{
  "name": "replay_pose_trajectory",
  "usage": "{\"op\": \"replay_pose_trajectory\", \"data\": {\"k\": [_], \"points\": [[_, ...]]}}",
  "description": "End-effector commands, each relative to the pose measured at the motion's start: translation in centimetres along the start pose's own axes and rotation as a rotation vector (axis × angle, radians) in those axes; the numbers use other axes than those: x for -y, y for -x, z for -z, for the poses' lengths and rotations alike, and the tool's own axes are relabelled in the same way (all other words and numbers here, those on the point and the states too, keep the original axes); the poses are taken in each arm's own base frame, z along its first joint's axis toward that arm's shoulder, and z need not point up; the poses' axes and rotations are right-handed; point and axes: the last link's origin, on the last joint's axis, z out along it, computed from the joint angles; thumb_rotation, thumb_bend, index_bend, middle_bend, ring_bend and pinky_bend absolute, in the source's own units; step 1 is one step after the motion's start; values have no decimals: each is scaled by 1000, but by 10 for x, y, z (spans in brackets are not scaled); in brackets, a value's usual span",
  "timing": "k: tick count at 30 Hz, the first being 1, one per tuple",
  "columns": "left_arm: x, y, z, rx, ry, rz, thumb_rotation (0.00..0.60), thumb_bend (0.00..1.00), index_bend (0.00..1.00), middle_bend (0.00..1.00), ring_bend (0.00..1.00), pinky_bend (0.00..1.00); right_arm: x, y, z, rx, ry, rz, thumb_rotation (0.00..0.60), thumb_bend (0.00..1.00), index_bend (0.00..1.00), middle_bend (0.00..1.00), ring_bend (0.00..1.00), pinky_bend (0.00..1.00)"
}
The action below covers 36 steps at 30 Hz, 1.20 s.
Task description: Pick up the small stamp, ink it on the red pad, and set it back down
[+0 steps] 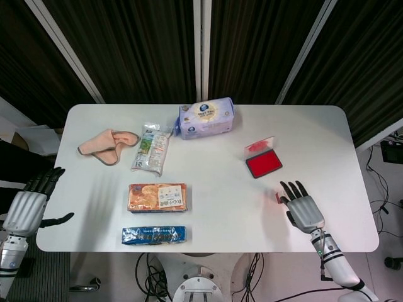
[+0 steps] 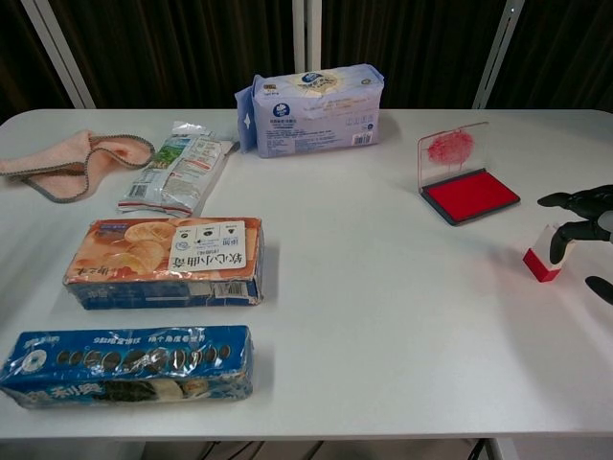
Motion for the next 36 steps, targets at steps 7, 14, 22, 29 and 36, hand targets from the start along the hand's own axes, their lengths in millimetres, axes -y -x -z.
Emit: {"op": "replay_pose_trajectory", "data": {"k": [7, 14, 22, 29, 36], "points": [[0, 1, 0, 3, -2, 0, 495, 19, 52, 73, 77, 181, -2, 0, -1, 12, 13, 2, 600, 432, 359, 0, 0, 0], [1, 1, 0, 0, -2, 3, 497, 19, 52, 73, 77, 181, -6, 0, 1, 18, 29, 11, 600, 432, 360, 0, 0, 0], [2, 0, 2, -3, -7, 3, 495, 20, 52, 73, 77, 180, -8, 1, 2, 28, 38, 13, 600, 432, 361, 0, 0, 0], [1, 0, 2, -4, -6, 4, 498, 20, 52, 73, 77, 181, -12, 1, 4, 30, 48, 14, 600, 431, 363, 0, 0, 0], [1, 0, 2, -4, -5, 4, 496, 20, 52, 73, 77, 181, -13, 2, 6, 32, 50, 14, 600, 432, 367, 0, 0, 0]]}}
